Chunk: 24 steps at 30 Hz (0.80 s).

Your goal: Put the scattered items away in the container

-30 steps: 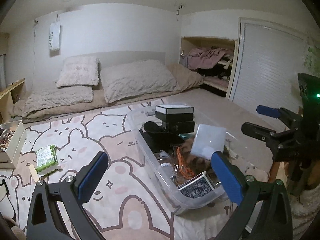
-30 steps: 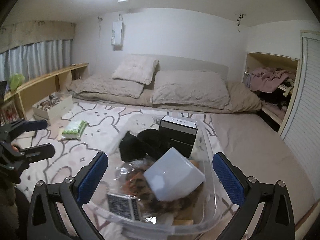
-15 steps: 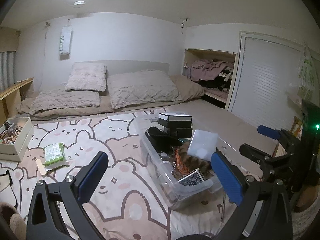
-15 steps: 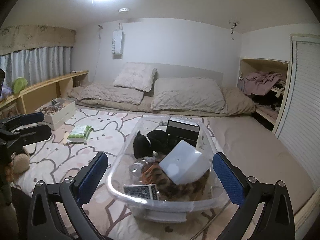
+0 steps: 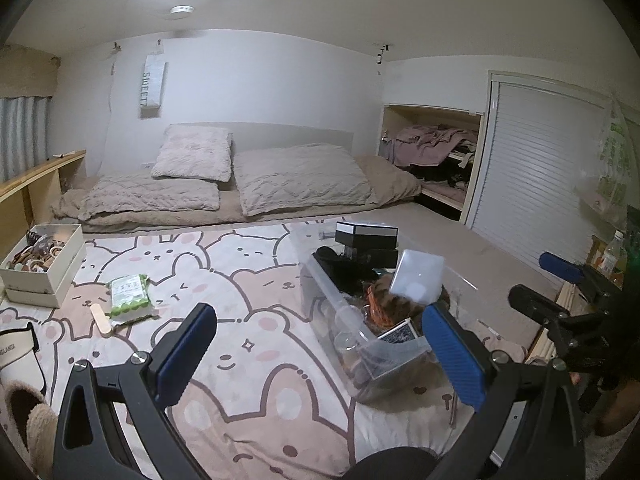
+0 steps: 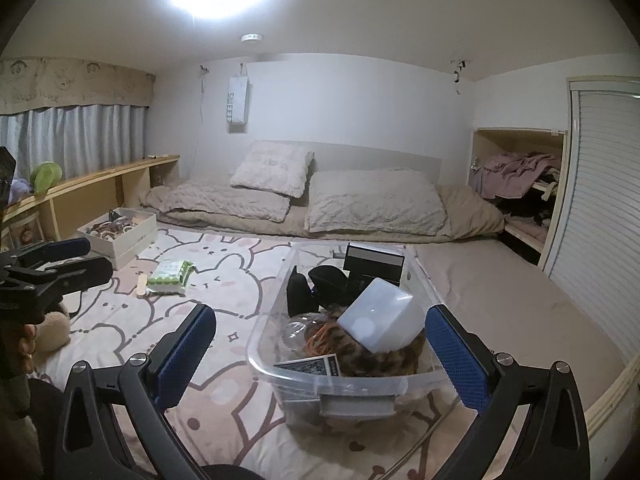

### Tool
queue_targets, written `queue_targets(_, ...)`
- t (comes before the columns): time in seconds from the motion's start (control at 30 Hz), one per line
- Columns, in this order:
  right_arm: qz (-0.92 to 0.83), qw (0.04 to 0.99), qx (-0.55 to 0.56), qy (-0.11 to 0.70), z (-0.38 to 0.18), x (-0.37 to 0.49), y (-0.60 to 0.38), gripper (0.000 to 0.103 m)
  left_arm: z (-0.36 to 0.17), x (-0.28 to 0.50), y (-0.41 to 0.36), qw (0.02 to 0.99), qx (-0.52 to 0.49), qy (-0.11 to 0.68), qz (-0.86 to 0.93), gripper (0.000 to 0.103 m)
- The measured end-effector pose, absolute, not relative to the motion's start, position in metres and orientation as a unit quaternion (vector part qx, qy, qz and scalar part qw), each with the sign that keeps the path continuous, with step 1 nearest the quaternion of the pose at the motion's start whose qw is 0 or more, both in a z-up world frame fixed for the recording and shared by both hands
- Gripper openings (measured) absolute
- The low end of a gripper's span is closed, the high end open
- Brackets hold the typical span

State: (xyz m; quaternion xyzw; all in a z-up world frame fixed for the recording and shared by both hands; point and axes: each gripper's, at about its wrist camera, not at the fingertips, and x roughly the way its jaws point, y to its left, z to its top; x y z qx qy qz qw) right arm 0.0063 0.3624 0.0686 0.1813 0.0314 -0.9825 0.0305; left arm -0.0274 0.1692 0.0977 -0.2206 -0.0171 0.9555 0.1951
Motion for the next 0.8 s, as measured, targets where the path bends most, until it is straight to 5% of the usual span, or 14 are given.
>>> queue_targets(0.8, -0.979, -0.017, 0.199, 0.031, 0.029, 0.039, 0.349, 0.103, 0.055, -0.005, 0.139, 0.168, -0.24, 0.005, 0.956, 0.103)
